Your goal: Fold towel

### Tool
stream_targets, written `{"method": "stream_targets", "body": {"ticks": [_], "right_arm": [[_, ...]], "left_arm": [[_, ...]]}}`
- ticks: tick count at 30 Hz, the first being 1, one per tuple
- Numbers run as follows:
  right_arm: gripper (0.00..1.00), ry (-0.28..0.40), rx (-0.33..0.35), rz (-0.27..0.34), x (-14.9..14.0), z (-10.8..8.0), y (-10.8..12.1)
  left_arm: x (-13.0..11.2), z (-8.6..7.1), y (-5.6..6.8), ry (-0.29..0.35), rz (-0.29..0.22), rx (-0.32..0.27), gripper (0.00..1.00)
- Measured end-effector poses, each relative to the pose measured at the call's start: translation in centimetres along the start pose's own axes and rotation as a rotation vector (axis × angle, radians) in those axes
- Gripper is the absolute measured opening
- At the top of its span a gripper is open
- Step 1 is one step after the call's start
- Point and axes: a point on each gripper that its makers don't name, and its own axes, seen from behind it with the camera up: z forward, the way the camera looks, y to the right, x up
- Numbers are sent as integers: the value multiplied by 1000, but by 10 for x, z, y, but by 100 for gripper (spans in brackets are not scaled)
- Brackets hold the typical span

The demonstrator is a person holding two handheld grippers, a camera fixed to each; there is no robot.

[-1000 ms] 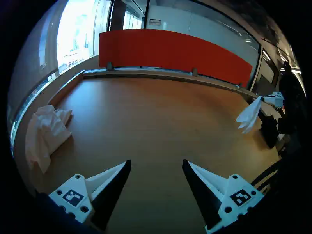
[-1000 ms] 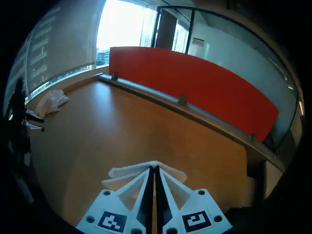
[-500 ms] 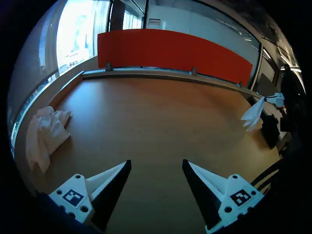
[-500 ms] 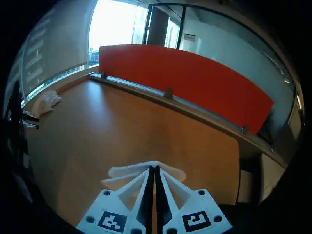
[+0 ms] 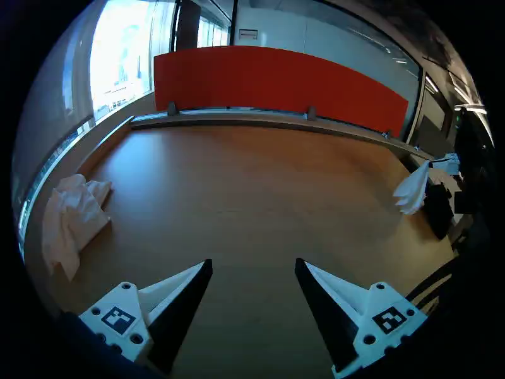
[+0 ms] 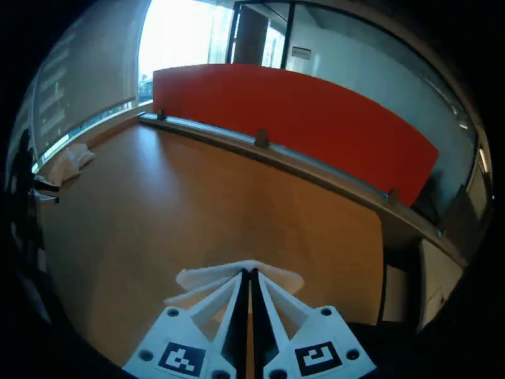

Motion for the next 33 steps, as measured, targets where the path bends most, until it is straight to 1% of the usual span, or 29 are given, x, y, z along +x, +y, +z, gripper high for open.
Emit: {"method": "stream_targets", "body": {"ticks": [3,9,18,26,33], "right_arm": [[3,-16,-7,3,-12,-4,6],[2,-62,-25,16,-46,-13,14],[2,-116,-62,85,-96,-26,21],[3,-169,-98,137,-138,-35,23],[3,-210,-126,191,-170,-36,24]], "left_arm": [[1,1,4,-1,4,-1,97],[0,3,12,-6,11,-7,97],[2,5,20,-8,24,-14,97],[2,6,22,-13,30,-16,97],[1,5,20,-14,37,-14,97]]}}
